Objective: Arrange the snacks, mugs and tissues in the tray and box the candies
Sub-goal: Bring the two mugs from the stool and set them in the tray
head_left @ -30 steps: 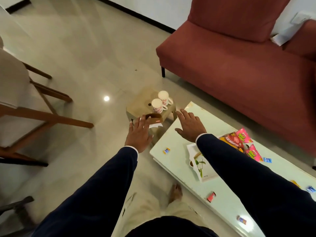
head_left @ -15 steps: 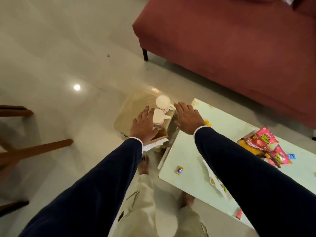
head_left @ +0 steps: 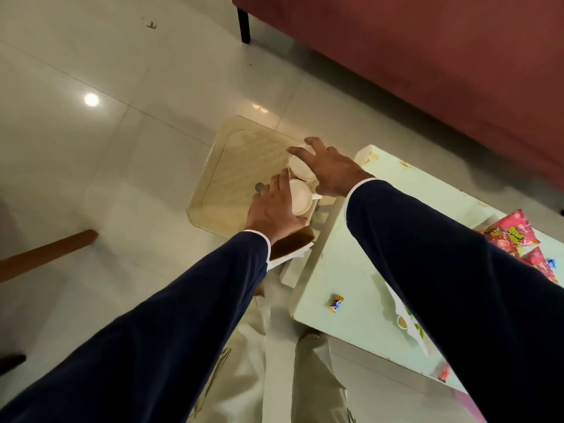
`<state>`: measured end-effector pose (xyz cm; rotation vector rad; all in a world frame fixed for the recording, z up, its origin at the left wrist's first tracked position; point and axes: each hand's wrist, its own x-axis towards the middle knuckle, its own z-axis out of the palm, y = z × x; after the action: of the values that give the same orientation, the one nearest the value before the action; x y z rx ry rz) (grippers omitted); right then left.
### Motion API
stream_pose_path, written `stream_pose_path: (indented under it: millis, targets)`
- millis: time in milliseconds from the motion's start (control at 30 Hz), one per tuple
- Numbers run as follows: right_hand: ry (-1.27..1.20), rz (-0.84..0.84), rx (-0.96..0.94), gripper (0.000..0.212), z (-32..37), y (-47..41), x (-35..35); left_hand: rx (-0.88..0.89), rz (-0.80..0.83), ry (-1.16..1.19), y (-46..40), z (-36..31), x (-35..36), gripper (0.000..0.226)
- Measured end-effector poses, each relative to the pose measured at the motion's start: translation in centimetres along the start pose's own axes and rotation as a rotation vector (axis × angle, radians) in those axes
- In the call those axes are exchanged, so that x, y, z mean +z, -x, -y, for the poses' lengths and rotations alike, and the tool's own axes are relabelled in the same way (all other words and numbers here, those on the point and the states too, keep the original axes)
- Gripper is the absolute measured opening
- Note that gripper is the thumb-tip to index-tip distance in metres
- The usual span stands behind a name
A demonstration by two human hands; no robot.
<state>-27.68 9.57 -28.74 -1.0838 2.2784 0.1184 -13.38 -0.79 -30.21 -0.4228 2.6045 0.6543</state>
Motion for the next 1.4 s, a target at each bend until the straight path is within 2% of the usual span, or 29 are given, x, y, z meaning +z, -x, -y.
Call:
stream_pose_path:
  millis: [167,300,433,533,633,733,900,1100,1200,1400]
  targets:
    - [0.015,-0.063,-0.005,0.093,0.1,-1.2,0.4,0.035,-0.045,0.008,-0.6,0.3,1.2,0.106]
    - [0.091,-0.053,0.005,0.094,0.2,-2.0,0.4,0.049,-0.086,0.019,-1.2,0.6,1.5,0.094]
    - [0.096,-0.092,-0.018,0.091,-0.3,-2.5,0.6,0.051,-0.115,0.033,-1.3,0.7,1.5,0.095]
    - [0.004,-0.146,0.003,0.092,-1.4,-2.0,1.1,0.073,-0.121,0.047,-1.2,0.8,1.3,0.095]
    - [-0.235,-0.236,0.078,0.092,-2.8,-0.6,1.6,0.081,-0.134,0.046,-1.4,0.8,0.8,0.094]
    - [-0.468,-0.380,0.181,0.089,-4.6,2.3,2.4,0.099,-0.161,0.080,-1.5,0.1,-0.1,0.091]
    - [-0.662,-0.530,0.438,0.084,-8.4,10.5,5.5,0.170,-0.172,0.038,-2.2,-2.9,-1.5,0.088]
    - [-0.956,-0.688,0.835,0.083,-13.3,24.1,12.6,0.433,-0.046,-0.079,-1.9,-12.9,0.9,0.092]
    - [-1.005,-0.676,1.009,0.084,-14.9,30.8,17.0,0.526,0.057,-0.071,-0.8,-18.7,4.2,0.089]
    - [-1.056,-0.466,1.261,0.093,-17.4,38.8,24.4,0.618,0.276,-0.072,1.4,-27.6,10.9,0.087]
